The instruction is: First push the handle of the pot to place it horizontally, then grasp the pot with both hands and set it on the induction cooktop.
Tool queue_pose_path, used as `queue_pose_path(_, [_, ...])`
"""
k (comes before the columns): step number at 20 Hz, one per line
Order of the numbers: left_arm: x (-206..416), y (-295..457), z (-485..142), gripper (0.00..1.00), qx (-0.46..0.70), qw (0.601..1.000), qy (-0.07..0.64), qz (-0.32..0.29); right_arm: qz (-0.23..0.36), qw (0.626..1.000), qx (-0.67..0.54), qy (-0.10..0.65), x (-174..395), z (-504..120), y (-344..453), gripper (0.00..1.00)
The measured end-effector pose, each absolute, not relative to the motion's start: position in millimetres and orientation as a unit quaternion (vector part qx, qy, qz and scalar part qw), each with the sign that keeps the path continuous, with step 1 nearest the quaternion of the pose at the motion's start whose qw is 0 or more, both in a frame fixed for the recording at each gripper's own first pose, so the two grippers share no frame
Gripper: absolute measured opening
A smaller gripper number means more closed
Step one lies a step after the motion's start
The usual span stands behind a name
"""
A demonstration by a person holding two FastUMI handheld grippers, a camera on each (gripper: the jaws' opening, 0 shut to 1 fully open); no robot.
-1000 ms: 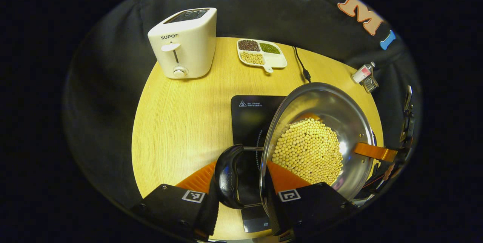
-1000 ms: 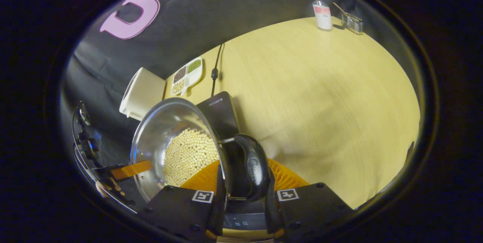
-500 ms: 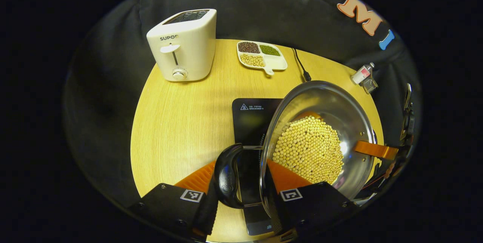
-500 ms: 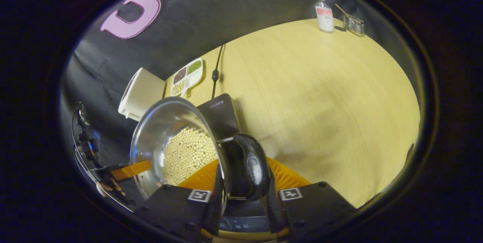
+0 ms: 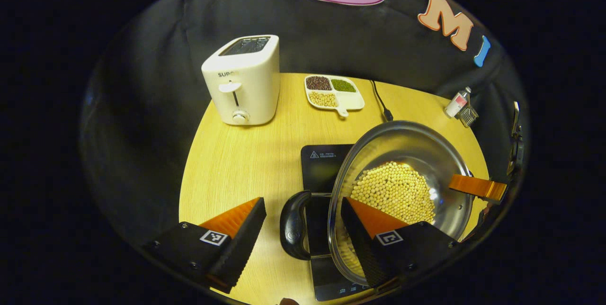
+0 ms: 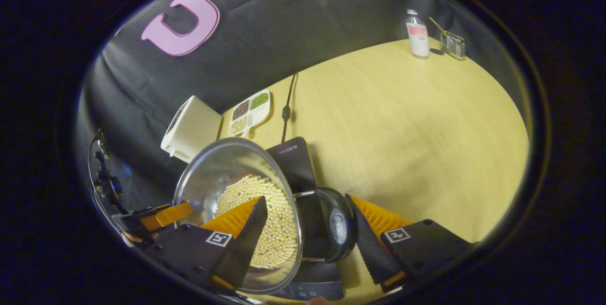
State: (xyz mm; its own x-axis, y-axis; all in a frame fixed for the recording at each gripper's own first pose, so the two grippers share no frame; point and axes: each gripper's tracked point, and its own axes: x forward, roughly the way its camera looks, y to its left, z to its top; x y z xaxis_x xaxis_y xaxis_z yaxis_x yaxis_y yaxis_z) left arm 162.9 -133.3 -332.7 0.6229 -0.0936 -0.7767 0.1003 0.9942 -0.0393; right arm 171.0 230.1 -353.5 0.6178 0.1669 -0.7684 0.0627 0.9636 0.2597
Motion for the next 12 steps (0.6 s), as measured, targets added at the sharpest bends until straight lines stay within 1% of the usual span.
queue_pose_path(1, [163,-133,-329,0.98,0.001,0.905,0.423,-0.051,0.029,0.895,0.132,0.425,174,-348,227,1.00])
queue_pose_path(2, [162,-132,-327,1.00,-0.003,0.909,0.415,-0.047,0.027,0.900,0.133,0.414,177,-342,224,1.00])
queue_pose_path(3, [162,-132,-326,0.98,-0.005,0.910,0.411,-0.044,0.026,0.904,0.136,0.404,181,-334,220,0.92])
queue_pose_path(4, [159,-131,-326,0.98,-0.007,0.911,0.411,-0.034,0.026,0.908,0.141,0.394,182,-326,218,0.99])
queue_pose_path(9, [155,-136,-294,0.97,-0.016,0.931,0.364,-0.012,0.012,0.930,0.150,0.336,189,-276,185,0.99])
queue_pose_path(12, [149,-141,-263,0.97,-0.005,0.946,0.323,0.000,0.022,0.941,0.154,0.301,179,-238,176,0.99])
